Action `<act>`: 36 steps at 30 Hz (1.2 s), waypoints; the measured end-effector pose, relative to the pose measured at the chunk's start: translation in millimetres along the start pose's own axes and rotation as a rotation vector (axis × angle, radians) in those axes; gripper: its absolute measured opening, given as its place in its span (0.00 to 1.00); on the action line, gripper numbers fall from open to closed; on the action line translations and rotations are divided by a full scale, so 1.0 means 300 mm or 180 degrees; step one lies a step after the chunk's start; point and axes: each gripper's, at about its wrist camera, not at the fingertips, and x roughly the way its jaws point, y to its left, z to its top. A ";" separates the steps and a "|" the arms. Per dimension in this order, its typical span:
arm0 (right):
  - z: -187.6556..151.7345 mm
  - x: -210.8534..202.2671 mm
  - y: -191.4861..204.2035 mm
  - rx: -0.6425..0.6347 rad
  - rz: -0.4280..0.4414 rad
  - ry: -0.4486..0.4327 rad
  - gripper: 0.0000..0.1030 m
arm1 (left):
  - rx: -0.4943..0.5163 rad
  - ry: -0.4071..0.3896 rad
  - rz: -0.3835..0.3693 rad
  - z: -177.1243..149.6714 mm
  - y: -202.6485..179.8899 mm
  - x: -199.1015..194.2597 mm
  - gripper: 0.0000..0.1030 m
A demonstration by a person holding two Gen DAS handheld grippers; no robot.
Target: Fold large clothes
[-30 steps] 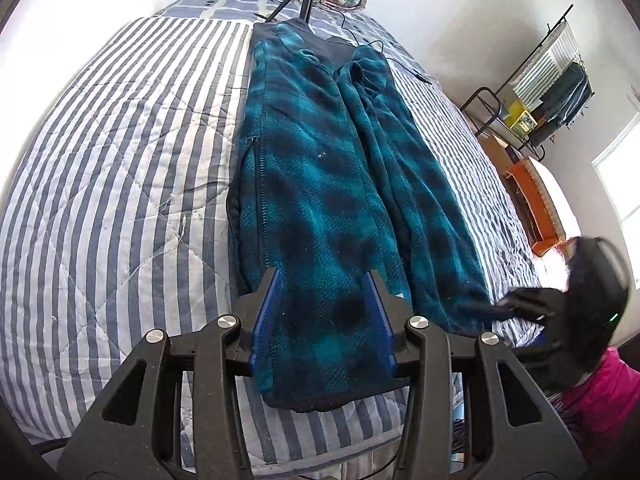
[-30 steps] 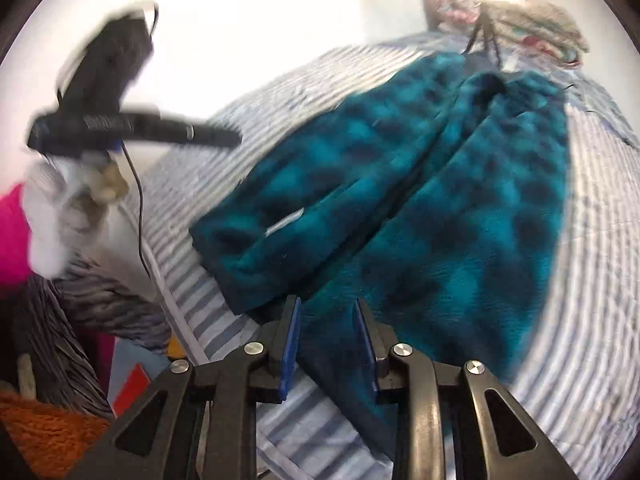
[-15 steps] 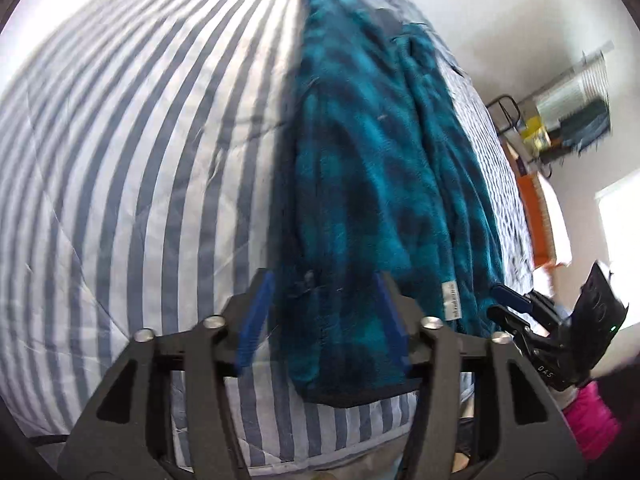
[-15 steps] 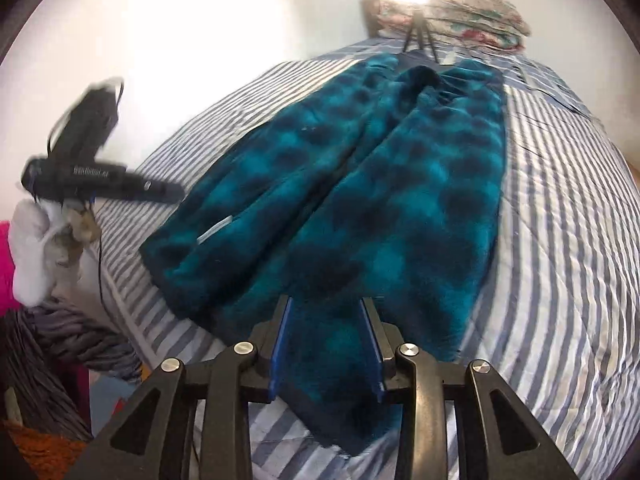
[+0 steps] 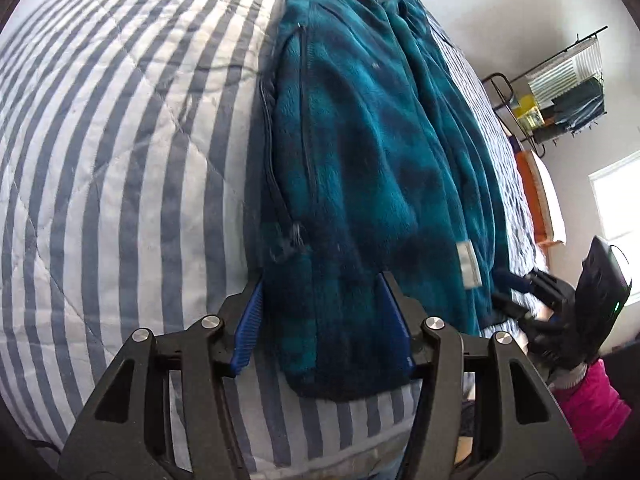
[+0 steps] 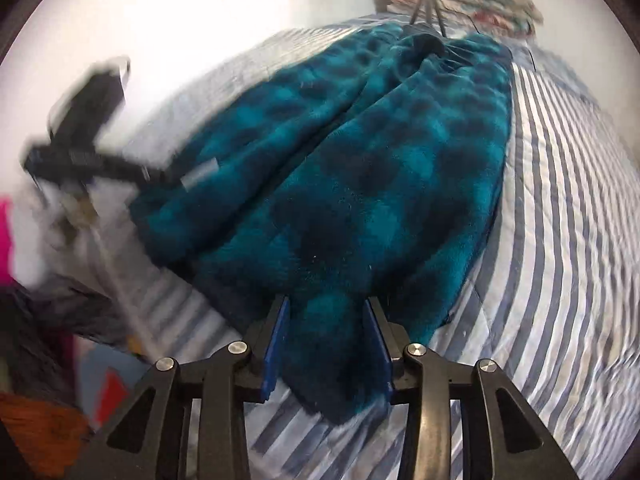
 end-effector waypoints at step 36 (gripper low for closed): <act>-0.110 0.057 -0.242 0.1711 0.1754 -0.0092 0.13 | -0.0466 0.0136 -0.0516 -0.017 -0.006 -0.012 0.13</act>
